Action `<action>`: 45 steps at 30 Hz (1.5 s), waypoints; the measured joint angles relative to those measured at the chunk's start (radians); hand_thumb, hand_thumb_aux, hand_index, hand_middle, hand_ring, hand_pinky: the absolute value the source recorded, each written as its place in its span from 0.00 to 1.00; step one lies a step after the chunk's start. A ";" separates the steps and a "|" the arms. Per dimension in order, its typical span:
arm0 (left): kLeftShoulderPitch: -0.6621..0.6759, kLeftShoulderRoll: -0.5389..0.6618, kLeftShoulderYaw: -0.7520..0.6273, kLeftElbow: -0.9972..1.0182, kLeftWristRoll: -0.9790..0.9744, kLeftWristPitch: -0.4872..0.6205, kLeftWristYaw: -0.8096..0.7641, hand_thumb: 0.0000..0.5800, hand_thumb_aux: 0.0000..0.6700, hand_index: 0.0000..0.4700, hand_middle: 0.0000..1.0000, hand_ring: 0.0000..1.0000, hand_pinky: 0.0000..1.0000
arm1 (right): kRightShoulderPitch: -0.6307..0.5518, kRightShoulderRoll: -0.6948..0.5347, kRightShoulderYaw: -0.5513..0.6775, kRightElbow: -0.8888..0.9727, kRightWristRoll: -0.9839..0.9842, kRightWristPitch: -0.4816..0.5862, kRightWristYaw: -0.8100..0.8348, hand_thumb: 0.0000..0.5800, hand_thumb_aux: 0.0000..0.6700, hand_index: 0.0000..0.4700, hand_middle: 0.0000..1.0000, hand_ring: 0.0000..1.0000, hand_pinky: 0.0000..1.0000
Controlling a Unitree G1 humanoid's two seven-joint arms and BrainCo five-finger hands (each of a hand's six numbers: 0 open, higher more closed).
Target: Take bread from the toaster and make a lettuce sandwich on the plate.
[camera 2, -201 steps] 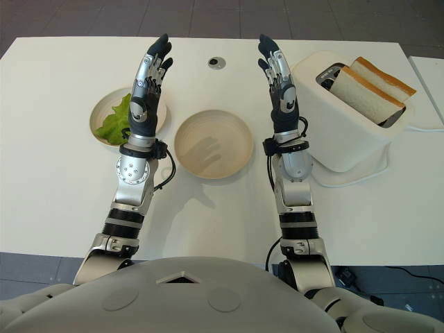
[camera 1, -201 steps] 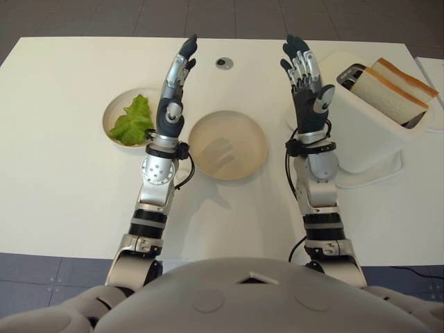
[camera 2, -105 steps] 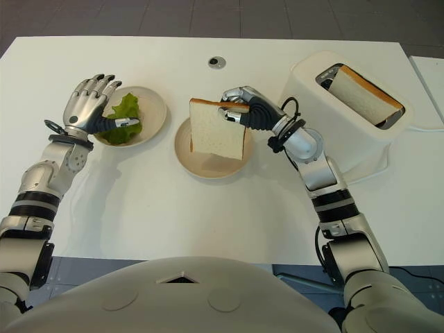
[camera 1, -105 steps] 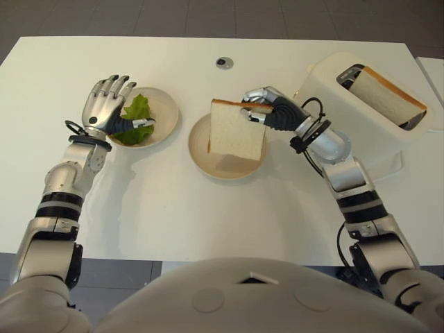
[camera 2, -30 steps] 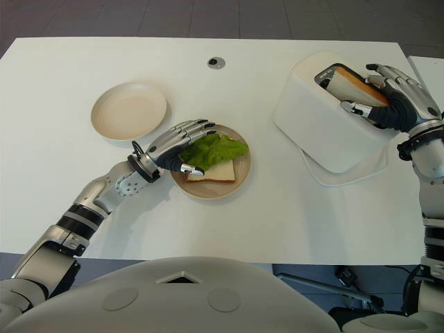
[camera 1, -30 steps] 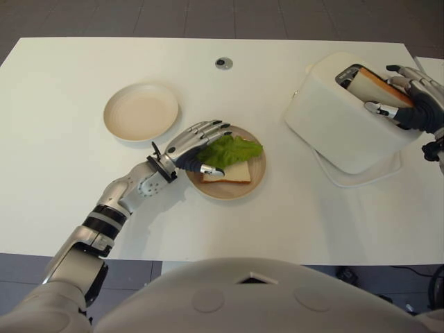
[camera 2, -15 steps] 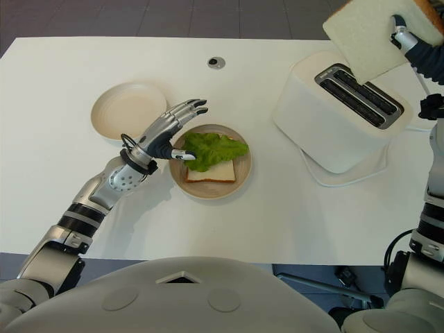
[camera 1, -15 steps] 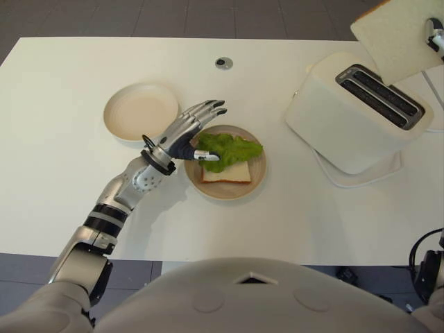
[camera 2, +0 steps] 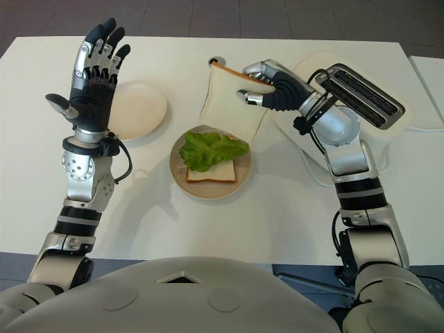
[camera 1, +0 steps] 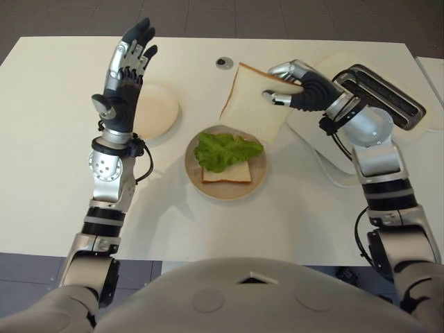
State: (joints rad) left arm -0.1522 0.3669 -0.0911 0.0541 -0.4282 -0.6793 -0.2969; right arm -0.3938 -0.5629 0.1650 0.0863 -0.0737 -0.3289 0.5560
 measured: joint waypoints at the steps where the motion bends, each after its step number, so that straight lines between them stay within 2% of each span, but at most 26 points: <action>1: 0.003 -0.002 0.001 0.000 -0.006 -0.001 -0.034 0.00 0.00 0.00 0.00 0.00 0.00 | -0.009 0.015 0.027 0.046 0.001 -0.008 0.034 1.00 1.00 1.00 1.00 1.00 1.00; 7: 0.051 -0.007 -0.014 0.005 0.119 -0.062 -0.167 0.00 0.00 0.00 0.00 0.00 0.00 | -0.066 0.101 0.110 0.228 -0.005 -0.045 0.137 1.00 1.00 1.00 1.00 1.00 1.00; 13: 0.110 0.018 -0.089 0.038 0.276 -0.128 -0.277 0.00 0.00 0.00 0.00 0.00 0.00 | -0.062 0.165 0.165 0.315 -0.006 -0.068 0.213 1.00 1.00 1.00 1.00 1.00 1.00; 19: 0.112 0.037 -0.123 0.153 0.575 -0.181 -0.245 0.00 0.00 0.00 0.00 0.00 0.00 | -0.084 0.184 0.217 0.474 -0.119 -0.174 0.120 1.00 1.00 1.00 1.00 1.00 1.00; 25: 0.103 0.066 -0.148 0.195 0.714 -0.223 -0.173 0.00 0.00 0.00 0.00 0.00 0.00 | -0.124 0.190 0.227 0.582 -0.180 -0.234 0.018 1.00 1.00 1.00 1.00 1.00 1.00; 26: 0.096 0.071 -0.154 0.205 0.733 -0.227 -0.163 0.00 0.00 0.00 0.00 0.00 0.00 | -0.129 0.191 0.228 0.593 -0.188 -0.238 0.007 0.97 0.83 0.83 1.00 1.00 1.00; 27: 0.089 0.079 -0.165 0.214 0.751 -0.231 -0.155 0.00 0.00 0.00 0.00 0.00 0.00 | -0.132 0.192 0.230 0.599 -0.201 -0.243 -0.004 0.86 0.62 0.62 1.00 1.00 1.00; 28: 0.084 0.088 -0.175 0.223 0.770 -0.234 -0.145 0.00 0.00 0.00 0.00 0.00 0.00 | -0.135 0.193 0.234 0.603 -0.208 -0.247 -0.013 0.48 0.28 0.28 0.96 0.96 0.96; 29: 0.080 0.091 -0.181 0.230 0.786 -0.239 -0.132 0.00 0.00 0.00 0.00 0.00 0.00 | -0.136 0.193 0.236 0.606 -0.213 -0.254 -0.025 0.00 0.00 0.00 0.94 0.94 0.94; 31: 0.063 0.091 -0.204 0.252 0.839 -0.243 -0.086 0.00 0.00 0.00 0.00 0.00 0.00 | -0.136 0.192 0.235 0.606 -0.237 -0.256 -0.052 0.00 0.00 0.00 0.87 0.87 0.87; 33: 0.048 0.092 -0.224 0.267 0.859 -0.243 -0.058 0.00 0.00 0.00 0.00 0.00 0.00 | -0.131 0.190 0.224 0.595 -0.240 -0.253 -0.056 0.00 0.00 0.00 0.62 0.62 0.62; 34: 0.040 0.092 -0.233 0.273 0.870 -0.243 -0.045 0.00 0.00 0.00 0.00 0.00 0.00 | -0.126 0.189 0.216 0.586 -0.240 -0.244 -0.057 0.00 0.00 0.00 0.38 0.38 0.38; 35: 0.036 0.092 -0.239 0.278 0.878 -0.243 -0.032 0.00 0.00 0.00 0.00 0.00 0.00 | -0.124 0.189 0.213 0.583 -0.240 -0.239 -0.062 0.00 0.00 0.00 0.30 0.30 0.30; 39: -0.008 0.089 -0.279 0.315 0.927 -0.239 0.031 0.00 0.00 0.00 0.00 0.00 0.00 | -0.123 0.203 0.169 0.579 -0.240 -0.180 -0.116 0.00 0.00 0.00 0.16 0.16 0.16; 40: -0.018 0.089 -0.291 0.327 0.940 -0.230 0.045 0.00 0.00 0.00 0.00 0.00 0.00 | -0.123 0.206 0.140 0.570 -0.239 -0.162 -0.142 0.00 0.00 0.00 0.08 0.08 0.08; 42: -0.025 0.091 -0.302 0.332 0.953 -0.227 0.061 0.00 0.00 0.00 0.00 0.00 0.00 | -0.125 0.205 0.086 0.535 -0.208 -0.134 -0.193 0.00 0.00 0.00 0.02 0.02 0.02; 45: -0.027 0.100 -0.313 0.329 0.959 -0.221 0.083 0.00 0.00 0.00 0.00 0.00 0.00 | -0.118 0.205 0.016 0.432 -0.160 -0.095 -0.228 0.00 0.00 0.00 0.00 0.00 0.00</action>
State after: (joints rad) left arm -0.1792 0.4674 -0.4044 0.3834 0.5312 -0.9006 -0.2136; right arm -0.5117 -0.3574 0.1809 0.5181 -0.2341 -0.4235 0.3282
